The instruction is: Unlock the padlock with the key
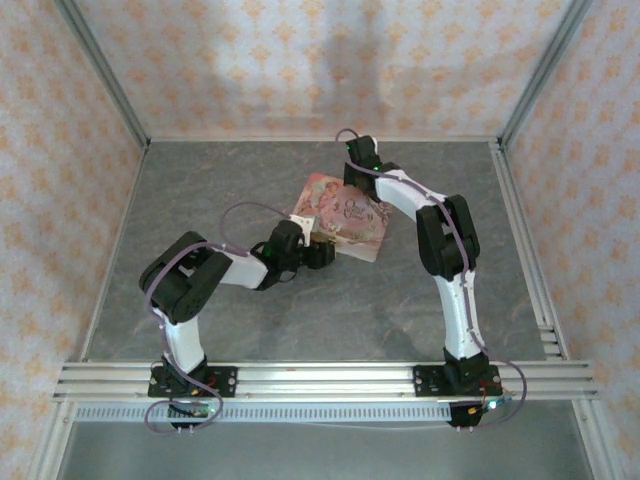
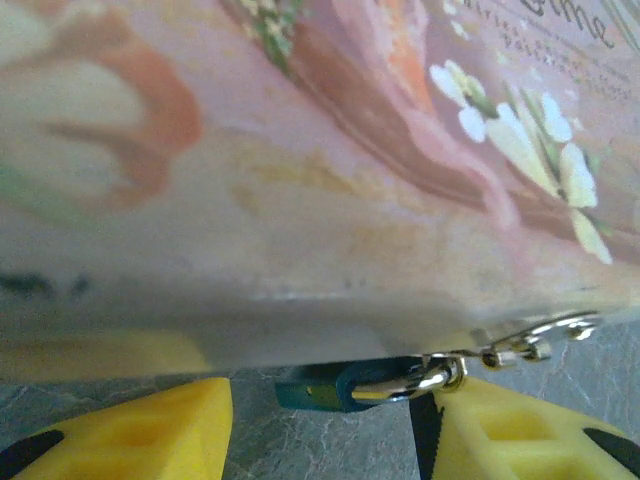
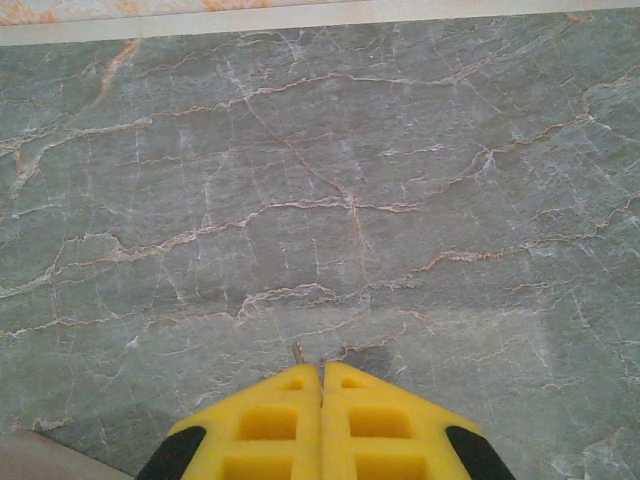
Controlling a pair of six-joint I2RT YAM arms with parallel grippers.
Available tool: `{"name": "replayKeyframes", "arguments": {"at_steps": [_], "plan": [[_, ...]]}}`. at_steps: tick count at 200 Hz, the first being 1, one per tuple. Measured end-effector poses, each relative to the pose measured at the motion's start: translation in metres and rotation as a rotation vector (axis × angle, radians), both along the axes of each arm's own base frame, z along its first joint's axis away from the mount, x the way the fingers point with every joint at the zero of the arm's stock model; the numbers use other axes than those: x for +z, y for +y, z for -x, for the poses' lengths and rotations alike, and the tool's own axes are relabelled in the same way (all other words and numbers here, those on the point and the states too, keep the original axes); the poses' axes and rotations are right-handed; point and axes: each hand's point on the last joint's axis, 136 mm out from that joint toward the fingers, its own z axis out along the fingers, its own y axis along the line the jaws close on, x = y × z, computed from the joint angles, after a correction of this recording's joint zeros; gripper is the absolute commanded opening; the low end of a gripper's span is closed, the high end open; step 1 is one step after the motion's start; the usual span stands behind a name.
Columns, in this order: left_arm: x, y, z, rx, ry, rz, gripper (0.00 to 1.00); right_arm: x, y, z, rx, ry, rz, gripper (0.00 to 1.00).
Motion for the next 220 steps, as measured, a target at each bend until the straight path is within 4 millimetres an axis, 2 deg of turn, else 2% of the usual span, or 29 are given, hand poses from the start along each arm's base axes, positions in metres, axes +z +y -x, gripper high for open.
{"name": "replayKeyframes", "arguments": {"at_steps": [53, 117, 128, 143, 155, 220], "plan": [[0.005, -0.007, 0.001, -0.049, -0.001, -0.001, 0.54, 0.001, 0.002, 0.001, 0.004, -0.001, 0.000, 0.00], [0.009, -0.020, 0.007, -0.126, 0.036, 0.041, 0.44, 0.001, 0.008, 0.003, 0.014, 0.003, 0.001, 0.00], [0.010, -0.022, 0.008, -0.139, 0.037, 0.051, 0.44, 0.001, 0.008, 0.003, 0.015, 0.003, 0.002, 0.00], [0.011, -0.025, 0.009, -0.148, 0.038, 0.054, 0.52, 0.002, 0.008, 0.003, 0.014, 0.002, 0.001, 0.00], [0.012, -0.029, 0.011, -0.156, 0.030, 0.052, 0.54, 0.002, 0.008, 0.003, 0.013, 0.002, 0.000, 0.00], [0.013, -0.055, 0.022, -0.206, -0.031, 0.034, 0.52, 0.001, 0.011, 0.004, 0.015, 0.004, -0.004, 0.00]]}}
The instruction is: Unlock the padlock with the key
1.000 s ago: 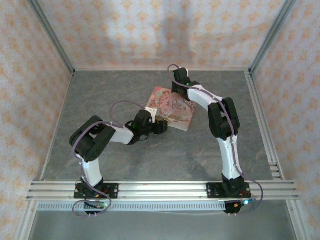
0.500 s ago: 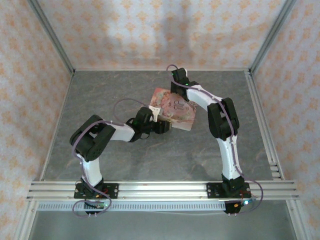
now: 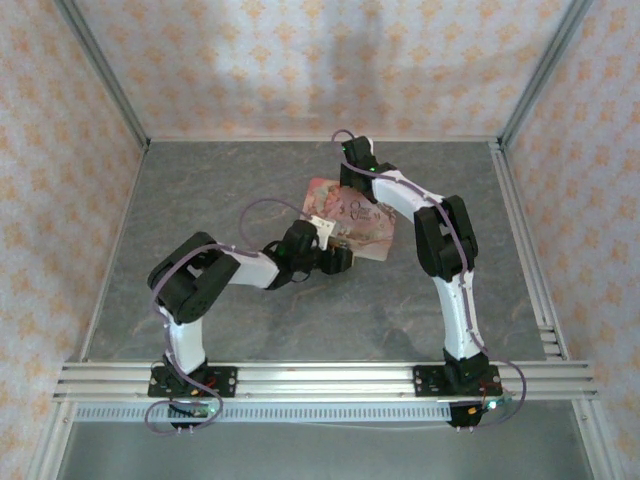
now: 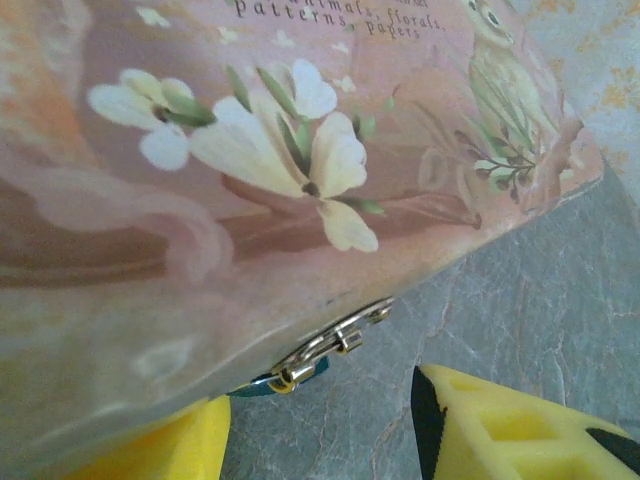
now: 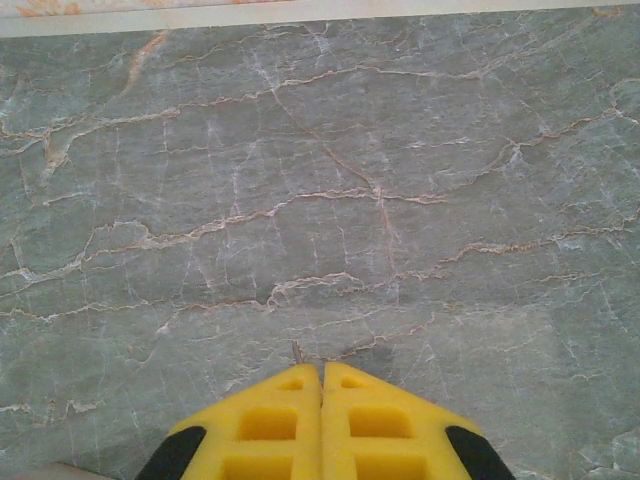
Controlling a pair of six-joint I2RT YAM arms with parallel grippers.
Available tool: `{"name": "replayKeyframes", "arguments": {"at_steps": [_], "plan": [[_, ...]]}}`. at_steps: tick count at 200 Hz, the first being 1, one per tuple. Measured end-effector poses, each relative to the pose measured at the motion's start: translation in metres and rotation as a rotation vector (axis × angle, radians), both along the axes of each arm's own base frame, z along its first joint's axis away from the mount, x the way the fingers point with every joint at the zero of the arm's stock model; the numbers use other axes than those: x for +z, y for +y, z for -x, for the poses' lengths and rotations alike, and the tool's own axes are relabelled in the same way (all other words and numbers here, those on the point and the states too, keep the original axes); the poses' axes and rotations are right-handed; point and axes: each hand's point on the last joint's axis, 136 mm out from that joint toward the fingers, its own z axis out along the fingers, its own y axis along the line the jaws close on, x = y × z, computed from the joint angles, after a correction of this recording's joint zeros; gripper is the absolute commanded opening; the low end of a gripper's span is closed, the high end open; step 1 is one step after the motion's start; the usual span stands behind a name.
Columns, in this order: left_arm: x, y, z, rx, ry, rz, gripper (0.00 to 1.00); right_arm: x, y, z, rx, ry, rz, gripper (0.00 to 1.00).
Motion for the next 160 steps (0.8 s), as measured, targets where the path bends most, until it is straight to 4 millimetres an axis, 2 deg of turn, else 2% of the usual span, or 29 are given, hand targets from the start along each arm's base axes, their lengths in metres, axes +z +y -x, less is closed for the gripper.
{"name": "replayKeyframes", "arguments": {"at_steps": [78, 89, 135, 160], "plan": [[-0.005, -0.011, 0.001, 0.007, -0.051, -0.016, 0.46, 0.000, 0.001, 0.001, 0.002, 0.002, 0.001, 0.00], [-0.005, -0.011, 0.000, 0.014, -0.048, -0.011, 0.42, 0.000, 0.001, 0.001, 0.002, 0.002, 0.001, 0.00], [-0.006, -0.003, -0.001, 0.044, -0.039, 0.023, 0.38, -0.001, 0.002, 0.002, 0.004, 0.003, 0.001, 0.00], [-0.007, 0.000, -0.002, 0.055, -0.031, 0.034, 0.30, -0.001, 0.003, 0.002, 0.005, 0.003, 0.001, 0.00]]}}
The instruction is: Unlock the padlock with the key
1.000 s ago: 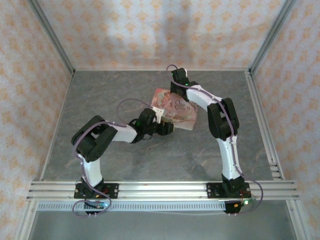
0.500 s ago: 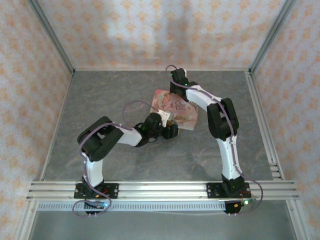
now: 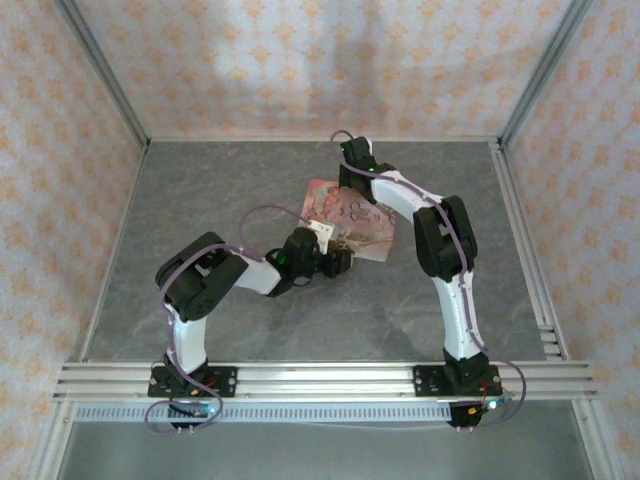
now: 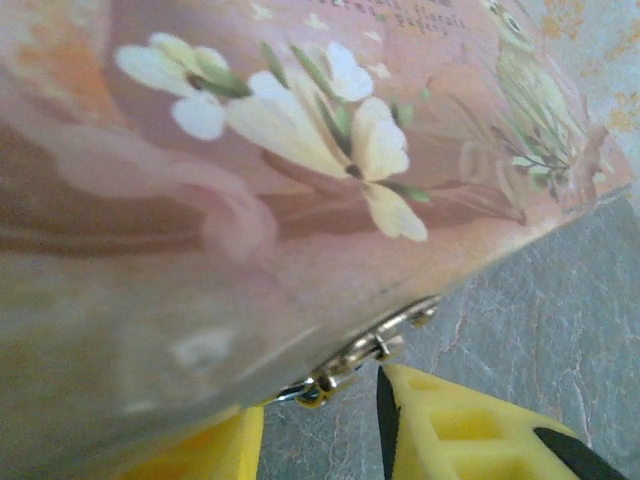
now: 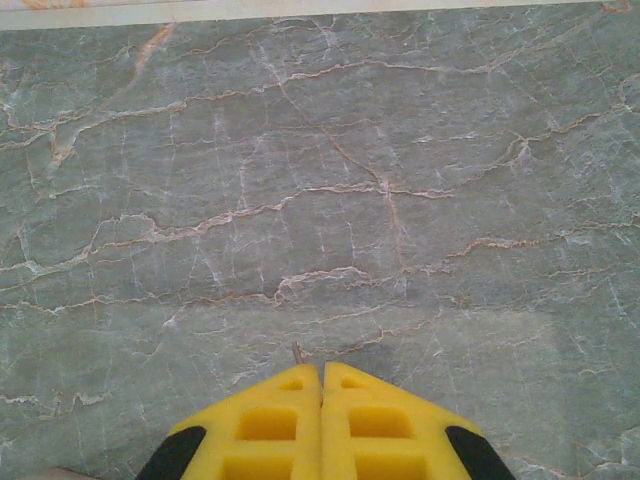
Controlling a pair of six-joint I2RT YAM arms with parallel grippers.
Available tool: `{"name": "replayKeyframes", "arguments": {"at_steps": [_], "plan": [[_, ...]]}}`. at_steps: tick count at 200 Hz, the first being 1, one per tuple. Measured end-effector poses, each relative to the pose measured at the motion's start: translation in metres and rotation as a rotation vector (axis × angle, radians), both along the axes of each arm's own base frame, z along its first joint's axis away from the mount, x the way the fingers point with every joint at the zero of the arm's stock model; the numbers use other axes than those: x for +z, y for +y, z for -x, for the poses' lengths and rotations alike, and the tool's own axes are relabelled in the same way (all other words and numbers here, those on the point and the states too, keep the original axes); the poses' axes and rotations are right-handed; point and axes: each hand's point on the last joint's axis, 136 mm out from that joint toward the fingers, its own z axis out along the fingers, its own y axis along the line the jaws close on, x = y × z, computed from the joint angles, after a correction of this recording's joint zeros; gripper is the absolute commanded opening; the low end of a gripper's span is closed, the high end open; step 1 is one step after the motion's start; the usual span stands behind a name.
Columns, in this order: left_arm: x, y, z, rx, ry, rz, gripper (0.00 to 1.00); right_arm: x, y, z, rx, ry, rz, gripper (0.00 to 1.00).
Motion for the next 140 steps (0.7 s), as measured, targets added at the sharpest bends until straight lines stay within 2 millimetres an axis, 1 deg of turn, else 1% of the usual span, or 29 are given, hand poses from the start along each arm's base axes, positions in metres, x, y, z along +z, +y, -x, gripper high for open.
{"name": "replayKeyframes", "arguments": {"at_steps": [13, 35, 52, 71, 102, 140], "plan": [[0.000, 0.000, 0.000, 0.002, 0.001, 0.003, 0.31, 0.000, 0.000, 0.000, 0.000, 0.000, 0.000, 0.00], [0.001, 0.003, 0.001, 0.008, -0.002, 0.012, 0.40, -0.001, 0.000, 0.001, 0.001, 0.002, 0.001, 0.00], [0.006, 0.005, 0.002, 0.015, -0.006, 0.023, 0.50, -0.001, 0.000, 0.001, 0.000, 0.001, 0.000, 0.00], [0.011, 0.005, 0.002, 0.016, -0.011, 0.030, 0.56, -0.001, 0.000, 0.001, -0.002, 0.001, -0.002, 0.00], [0.010, 0.005, 0.001, 0.024, -0.009, 0.019, 0.57, -0.001, 0.001, 0.000, -0.001, -0.003, -0.004, 0.00], [0.007, 0.009, -0.004, 0.072, -0.009, -0.025, 0.59, 0.000, 0.001, -0.001, -0.002, -0.009, -0.007, 0.00]]}}
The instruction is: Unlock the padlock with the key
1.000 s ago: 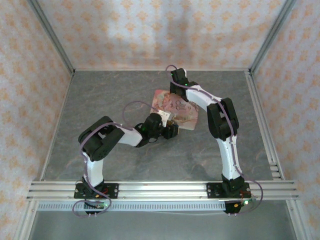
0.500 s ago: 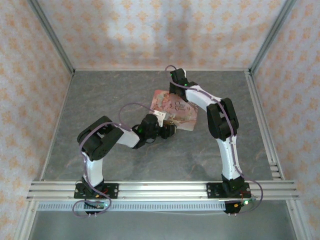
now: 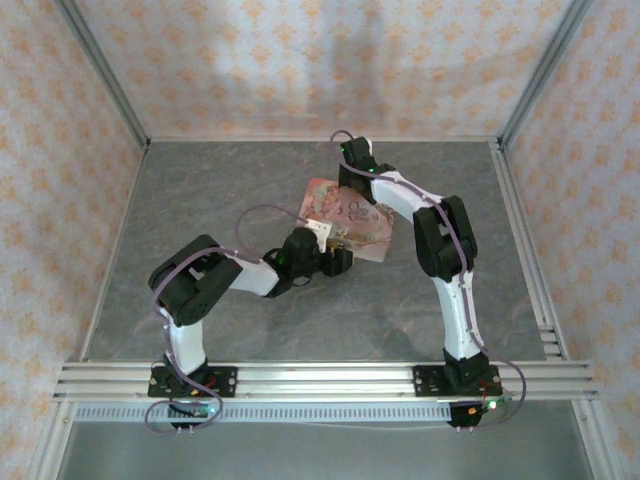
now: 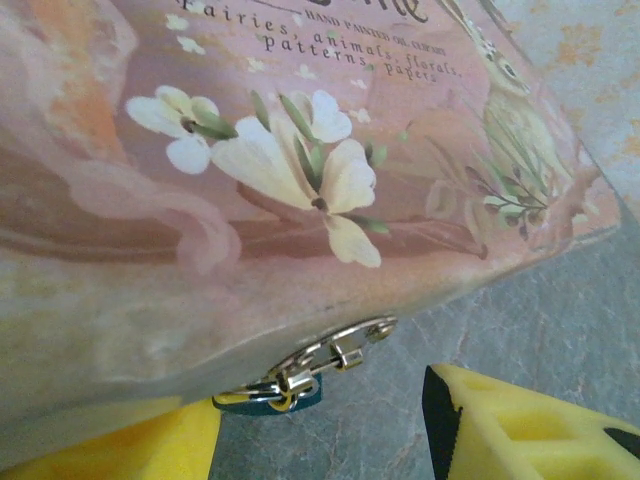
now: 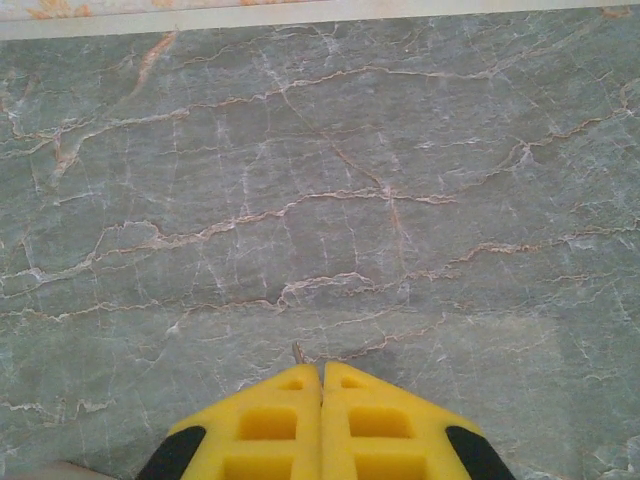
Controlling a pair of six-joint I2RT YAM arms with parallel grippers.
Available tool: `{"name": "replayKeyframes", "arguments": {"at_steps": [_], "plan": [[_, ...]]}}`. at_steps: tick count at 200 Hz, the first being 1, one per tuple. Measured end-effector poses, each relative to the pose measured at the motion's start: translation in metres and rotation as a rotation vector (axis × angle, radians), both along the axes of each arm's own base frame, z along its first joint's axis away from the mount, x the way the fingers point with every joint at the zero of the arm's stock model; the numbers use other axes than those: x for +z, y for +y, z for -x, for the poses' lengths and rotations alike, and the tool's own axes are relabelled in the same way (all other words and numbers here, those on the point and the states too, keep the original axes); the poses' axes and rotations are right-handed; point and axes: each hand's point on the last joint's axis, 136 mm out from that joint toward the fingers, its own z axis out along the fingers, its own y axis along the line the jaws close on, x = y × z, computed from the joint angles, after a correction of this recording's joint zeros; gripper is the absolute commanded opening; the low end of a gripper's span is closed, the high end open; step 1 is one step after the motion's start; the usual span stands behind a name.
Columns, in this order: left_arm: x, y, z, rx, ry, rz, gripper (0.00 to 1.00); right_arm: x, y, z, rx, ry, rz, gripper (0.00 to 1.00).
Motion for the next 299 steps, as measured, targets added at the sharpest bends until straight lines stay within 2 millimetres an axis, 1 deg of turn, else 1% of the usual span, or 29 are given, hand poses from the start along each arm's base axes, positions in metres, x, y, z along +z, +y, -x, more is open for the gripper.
{"name": "replayKeyframes", "arguments": {"at_steps": [36, 74, 82, 102, 113, 117, 176, 197, 202, 209, 218, 264, 299], "plan": [[-0.002, 0.002, -0.005, 0.035, 0.001, -0.032, 0.58, 0.001, 0.000, -0.001, -0.002, -0.003, -0.003, 0.00], [-0.006, 0.004, -0.010, 0.064, 0.025, -0.077, 0.44, 0.001, 0.000, -0.001, -0.002, -0.007, -0.005, 0.00], [-0.008, 0.004, -0.013, 0.073, 0.026, -0.084, 0.38, 0.002, 0.001, -0.002, -0.003, -0.010, -0.006, 0.00], [-0.010, 0.005, -0.016, 0.086, 0.024, -0.101, 0.35, 0.003, 0.001, -0.002, -0.004, -0.014, -0.006, 0.00], [-0.011, 0.006, -0.017, 0.090, 0.025, -0.111, 0.26, 0.003, 0.001, -0.002, -0.004, -0.014, -0.006, 0.00], [-0.011, 0.006, -0.017, 0.093, 0.028, -0.108, 0.24, 0.003, 0.001, -0.002, -0.004, -0.014, -0.006, 0.00], [-0.010, 0.006, -0.016, 0.073, 0.013, -0.123, 0.23, 0.003, 0.001, -0.003, -0.004, -0.017, -0.007, 0.00], [-0.009, 0.010, -0.013, 0.059, 0.023, -0.139, 0.22, 0.003, 0.001, -0.003, -0.004, -0.016, -0.007, 0.00], [-0.008, 0.011, -0.013, 0.059, 0.026, -0.144, 0.21, 0.003, 0.001, -0.003, -0.003, -0.016, -0.007, 0.00], [-0.009, 0.014, -0.013, 0.059, 0.033, -0.152, 0.14, 0.003, 0.001, -0.002, -0.002, -0.015, -0.007, 0.00], [-0.008, 0.016, -0.012, 0.055, 0.045, -0.164, 0.10, 0.003, 0.002, -0.002, -0.001, -0.014, -0.008, 0.00], [-0.005, 0.016, -0.008, 0.005, 0.163, -0.250, 0.10, 0.003, 0.002, -0.001, 0.001, -0.013, -0.010, 0.00], [-0.002, 0.019, -0.002, -0.008, 0.256, -0.320, 0.10, 0.007, 0.000, 0.010, 0.012, 0.001, -0.015, 0.00]]}}
